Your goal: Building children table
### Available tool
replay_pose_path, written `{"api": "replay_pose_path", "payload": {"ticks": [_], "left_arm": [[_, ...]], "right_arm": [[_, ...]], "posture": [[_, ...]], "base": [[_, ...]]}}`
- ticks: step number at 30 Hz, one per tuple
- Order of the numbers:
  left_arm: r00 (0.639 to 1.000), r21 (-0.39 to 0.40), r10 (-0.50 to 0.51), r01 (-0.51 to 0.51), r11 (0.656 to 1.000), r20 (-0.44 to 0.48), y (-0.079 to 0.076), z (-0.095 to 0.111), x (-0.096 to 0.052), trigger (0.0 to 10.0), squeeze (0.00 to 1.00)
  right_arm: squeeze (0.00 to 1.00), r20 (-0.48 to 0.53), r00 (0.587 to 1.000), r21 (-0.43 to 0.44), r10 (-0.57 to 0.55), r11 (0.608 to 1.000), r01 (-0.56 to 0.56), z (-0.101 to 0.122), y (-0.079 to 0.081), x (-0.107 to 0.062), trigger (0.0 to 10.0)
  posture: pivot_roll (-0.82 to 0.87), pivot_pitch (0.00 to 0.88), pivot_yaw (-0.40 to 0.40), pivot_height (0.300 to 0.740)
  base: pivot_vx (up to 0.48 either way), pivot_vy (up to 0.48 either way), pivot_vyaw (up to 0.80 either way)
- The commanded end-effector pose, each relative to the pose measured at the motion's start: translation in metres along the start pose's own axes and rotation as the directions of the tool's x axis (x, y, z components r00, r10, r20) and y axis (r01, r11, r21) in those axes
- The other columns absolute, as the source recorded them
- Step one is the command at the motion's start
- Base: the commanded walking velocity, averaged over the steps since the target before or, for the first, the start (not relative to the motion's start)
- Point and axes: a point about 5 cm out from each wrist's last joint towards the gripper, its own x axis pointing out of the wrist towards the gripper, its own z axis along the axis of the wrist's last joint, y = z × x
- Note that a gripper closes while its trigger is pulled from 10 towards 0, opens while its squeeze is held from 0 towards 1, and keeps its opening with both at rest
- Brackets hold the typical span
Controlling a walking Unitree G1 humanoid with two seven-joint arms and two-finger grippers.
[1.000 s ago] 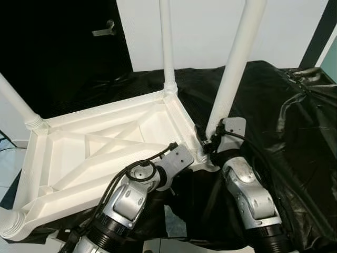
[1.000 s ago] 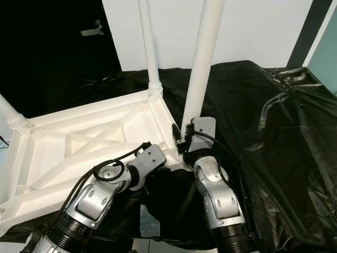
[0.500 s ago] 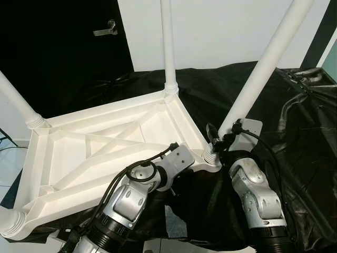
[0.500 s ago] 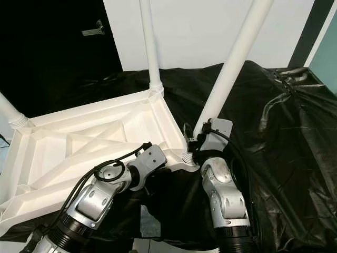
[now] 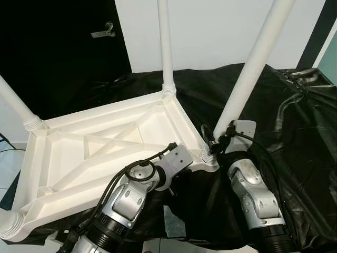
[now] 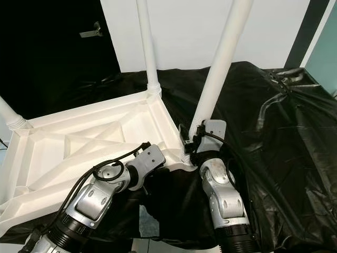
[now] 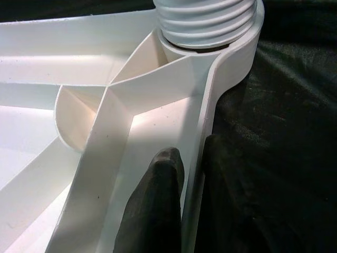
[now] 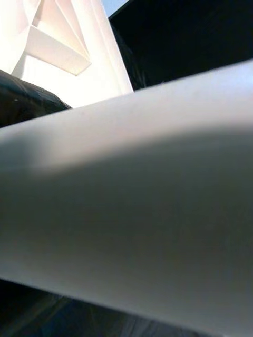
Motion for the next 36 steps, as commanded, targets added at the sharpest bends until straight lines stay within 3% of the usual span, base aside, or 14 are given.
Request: {"api": "replay_pose_path", "payload": {"ticks": [1,4,5,8,12,20,32,34,36], "left_arm": [[0.994,-0.003,0.105,-0.105,0.994,-0.028,0.014,-0.005,-0.006,10.0,0.0],[0.994,-0.004,0.105,-0.105,0.994,-0.028,0.015,-0.005,-0.006,10.0,0.0],[0.994,-0.004,0.106,-0.106,0.994,-0.026,0.015,-0.004,-0.006,10.0,0.0],[0.994,-0.004,0.106,-0.106,0.994,-0.026,0.015,-0.004,-0.006,10.0,0.0],[0.994,-0.002,0.109,-0.109,0.994,-0.024,0.016,-0.003,-0.007,10.0,0.0],[0.993,-0.003,0.116,-0.116,0.993,-0.024,0.017,-0.003,-0.008,10.0,0.0],[0.993,0.003,0.115,-0.115,0.993,-0.024,0.018,-0.002,-0.009,10.0,0.0],[0.993,0.004,0.115,-0.115,0.993,-0.024,0.018,-0.002,-0.01,10.0,0.0],[0.993,0.005,0.115,-0.115,0.993,-0.025,0.018,-0.002,-0.01,10.0,0.0]], "right_arm": [[0.0,-0.171,0.984,-0.033,-0.05,0.998,0.045,-0.036,-0.014,-0.011,10.0],[0.0,-0.171,0.985,-0.073,-0.038,0.997,0.026,-0.036,-0.014,-0.011,10.0],[0.0,-0.177,0.984,-0.184,0.018,0.982,-0.051,-0.037,-0.01,-0.011,10.0],[0.0,-0.177,0.984,-0.184,0.018,0.982,-0.051,-0.037,-0.01,-0.011,10.0],[0.0,-0.205,0.973,-0.274,0.104,0.949,-0.159,-0.041,-0.004,-0.012,10.0],[0.0,-0.23,0.959,-0.303,0.165,0.925,-0.231,-0.048,-0.001,-0.016,10.0],[0.0,-0.235,0.923,-0.367,0.304,0.852,-0.374,-0.053,0.005,-0.026,10.0],[0.0,-0.236,0.921,-0.353,0.309,0.856,-0.378,-0.053,0.005,-0.026,10.0],[0.0,-0.232,0.924,-0.292,0.303,0.885,-0.363,-0.054,0.005,-0.026,10.0]], "posture": [[0.04,0.0,0.065,0.74],[0.04,0.0,0.066,0.74],[0.04,0.0,0.066,0.74],[0.04,0.0,0.066,0.74],[0.04,0.0,0.066,0.74],[0.05,0.0,0.066,0.74],[0.05,0.0,0.076,0.74],[0.05,0.0,0.078,0.74],[0.05,0.0,0.077,0.74]], "base": [[0.0,0.0,0.0],[0.0,0.0,0.0],[0.0,0.0,0.0],[0.0,0.0,0.0],[0.0,0.0,0.0],[0.0,0.0,0.0],[0.0,0.0,0.0],[0.0,0.0,0.0],[0.0,0.0,0.0]]}}
